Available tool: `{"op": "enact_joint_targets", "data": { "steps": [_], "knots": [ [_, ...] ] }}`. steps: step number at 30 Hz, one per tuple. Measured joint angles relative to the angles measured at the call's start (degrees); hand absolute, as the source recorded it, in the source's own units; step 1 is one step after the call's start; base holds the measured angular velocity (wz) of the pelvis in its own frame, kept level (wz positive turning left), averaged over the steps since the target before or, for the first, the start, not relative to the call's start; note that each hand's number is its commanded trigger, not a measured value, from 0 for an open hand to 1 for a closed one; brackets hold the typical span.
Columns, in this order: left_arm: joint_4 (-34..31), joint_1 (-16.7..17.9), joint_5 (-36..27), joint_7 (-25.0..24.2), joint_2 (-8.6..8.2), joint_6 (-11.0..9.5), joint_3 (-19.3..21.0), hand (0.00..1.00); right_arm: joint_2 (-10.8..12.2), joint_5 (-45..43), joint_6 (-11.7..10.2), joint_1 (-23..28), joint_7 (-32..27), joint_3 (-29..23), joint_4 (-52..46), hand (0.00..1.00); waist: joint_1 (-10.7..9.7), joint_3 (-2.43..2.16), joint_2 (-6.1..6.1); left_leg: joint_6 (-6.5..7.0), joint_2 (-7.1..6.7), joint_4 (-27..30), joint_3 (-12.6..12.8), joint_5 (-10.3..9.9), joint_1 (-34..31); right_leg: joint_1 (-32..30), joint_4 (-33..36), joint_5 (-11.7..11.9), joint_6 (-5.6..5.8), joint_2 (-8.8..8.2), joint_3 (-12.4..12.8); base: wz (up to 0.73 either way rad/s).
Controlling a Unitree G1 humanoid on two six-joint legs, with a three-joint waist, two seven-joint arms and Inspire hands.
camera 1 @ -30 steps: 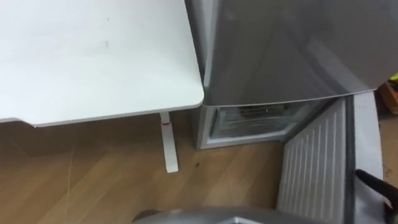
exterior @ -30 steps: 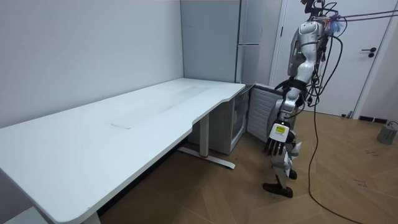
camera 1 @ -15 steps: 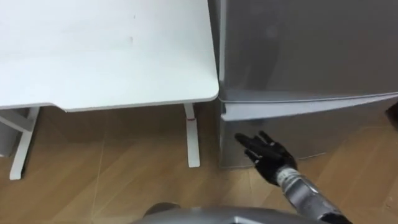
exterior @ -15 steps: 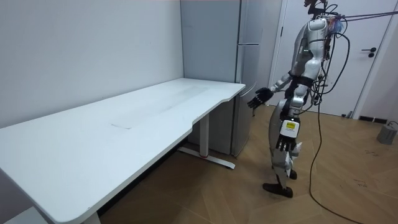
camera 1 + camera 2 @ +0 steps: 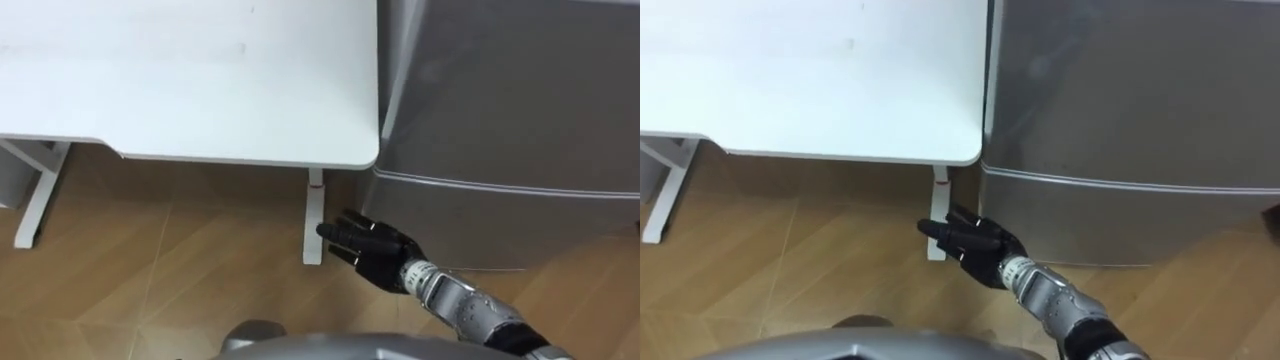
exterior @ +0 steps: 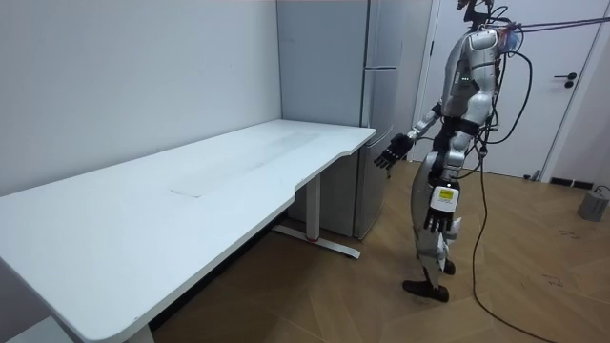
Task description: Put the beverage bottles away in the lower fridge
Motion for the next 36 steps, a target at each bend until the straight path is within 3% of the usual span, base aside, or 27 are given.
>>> {"op": "enact_joint_targets", "data": {
  "steps": [5,6,8,10,16,23,36],
  "knots": [
    [-0.13,1.61,-0.82,0.58,-0.01,0.03,-0.40,0.00,-0.70,-2.93,-0.01,0.53,-0.22,-3.37,5.09,0.00,-1.71,-0.35,0.07,0.01,0.00,-0.20,-0.08,0.00,0.05,0.11,-0.04,-0.01,0.00,0.03,-0.06,0.01],
    [0.02,1.97,-0.81,0.67,0.05,0.02,-0.43,0.00,-1.05,-4.62,-0.24,0.48,-0.26,-4.45,7.92,0.00,-2.01,-0.60,-0.15,0.02,-0.04,-0.29,-0.08,0.01,0.15,0.24,-0.08,-0.03,0.03,0.00,-0.06,0.00],
    [0.00,2.29,-0.84,0.74,0.27,0.02,-0.34,0.00,-1.55,-8.89,-0.38,0.87,-0.50,-6.53,12.09,0.00,-2.15,-0.55,-0.13,0.02,-0.09,-0.33,-0.08,0.01,0.67,0.58,-0.18,-0.06,0.07,-0.04,-0.08,0.00],
    [-0.04,2.21,-1.26,1.09,0.62,-0.09,-0.03,0.00,-2.26,-14.77,-0.70,2.42,-0.64,-8.80,15.26,0.00,-3.13,-0.91,-0.86,0.02,-0.19,-0.57,-0.46,0.01,0.61,1.04,-0.91,-0.11,0.12,-0.04,-0.59,0.11],
    [-0.01,2.64,-2.00,2.04,0.89,-1.44,0.07,0.00,-2.35,-22.50,-1.55,4.79,-3.63,-10.30,21.08,0.00,-3.82,-0.71,-1.62,0.03,-0.19,-0.31,-0.26,0.04,1.00,1.67,-0.94,-0.13,0.12,-0.03,-0.63,0.01],
    [1.45,2.87,-1.30,1.48,0.78,-1.35,1.36,0.00,-2.13,-24.26,-1.94,6.10,-3.76,-13.57,24.75,0.00,-3.47,-0.44,-1.82,0.03,-0.20,-0.51,-0.02,0.02,1.79,1.84,-0.92,-0.39,0.20,-0.05,-0.35,-0.01],
    [2.22,3.71,0.34,0.32,0.56,-0.68,1.58,0.00,-2.04,-26.57,-1.68,6.50,-7.42,-18.92,26.79,0.00,-3.75,-0.44,-1.88,0.05,-0.76,-0.49,-0.29,0.03,1.92,2.23,-0.87,-0.67,0.58,-0.80,-0.85,0.02]
  ]
}}
